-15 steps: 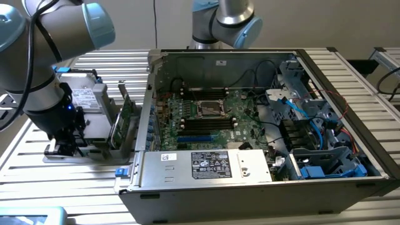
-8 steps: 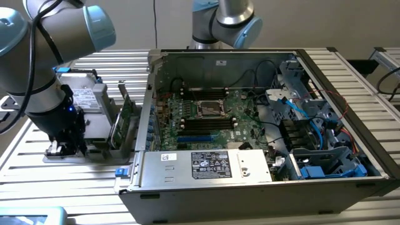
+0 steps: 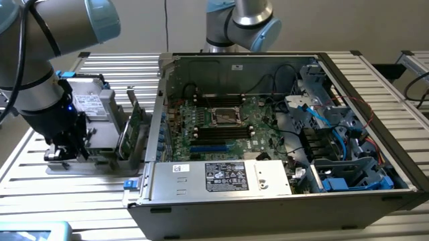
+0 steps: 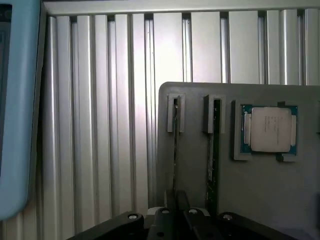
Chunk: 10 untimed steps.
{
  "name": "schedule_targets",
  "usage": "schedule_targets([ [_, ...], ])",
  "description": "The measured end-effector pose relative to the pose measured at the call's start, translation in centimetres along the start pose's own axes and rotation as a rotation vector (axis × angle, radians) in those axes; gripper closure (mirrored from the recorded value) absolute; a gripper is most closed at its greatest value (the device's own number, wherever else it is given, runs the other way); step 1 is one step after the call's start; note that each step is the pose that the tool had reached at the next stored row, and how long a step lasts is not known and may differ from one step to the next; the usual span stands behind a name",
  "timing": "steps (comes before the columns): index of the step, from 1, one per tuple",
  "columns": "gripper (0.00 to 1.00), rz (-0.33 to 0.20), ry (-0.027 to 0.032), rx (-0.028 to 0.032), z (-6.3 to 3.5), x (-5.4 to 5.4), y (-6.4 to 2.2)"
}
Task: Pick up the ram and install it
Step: 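Pick up the ram and move it above insertion slot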
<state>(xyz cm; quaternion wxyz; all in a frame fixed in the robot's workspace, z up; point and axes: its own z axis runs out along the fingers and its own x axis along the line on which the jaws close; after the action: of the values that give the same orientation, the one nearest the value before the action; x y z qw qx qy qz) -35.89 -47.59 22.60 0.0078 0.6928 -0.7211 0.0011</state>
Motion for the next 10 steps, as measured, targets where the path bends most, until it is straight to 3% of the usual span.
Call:
schedule_targets([
  [10, 0.87, 0.000, 0.0015, 0.0002, -4.52, 0.1, 0.09],
])
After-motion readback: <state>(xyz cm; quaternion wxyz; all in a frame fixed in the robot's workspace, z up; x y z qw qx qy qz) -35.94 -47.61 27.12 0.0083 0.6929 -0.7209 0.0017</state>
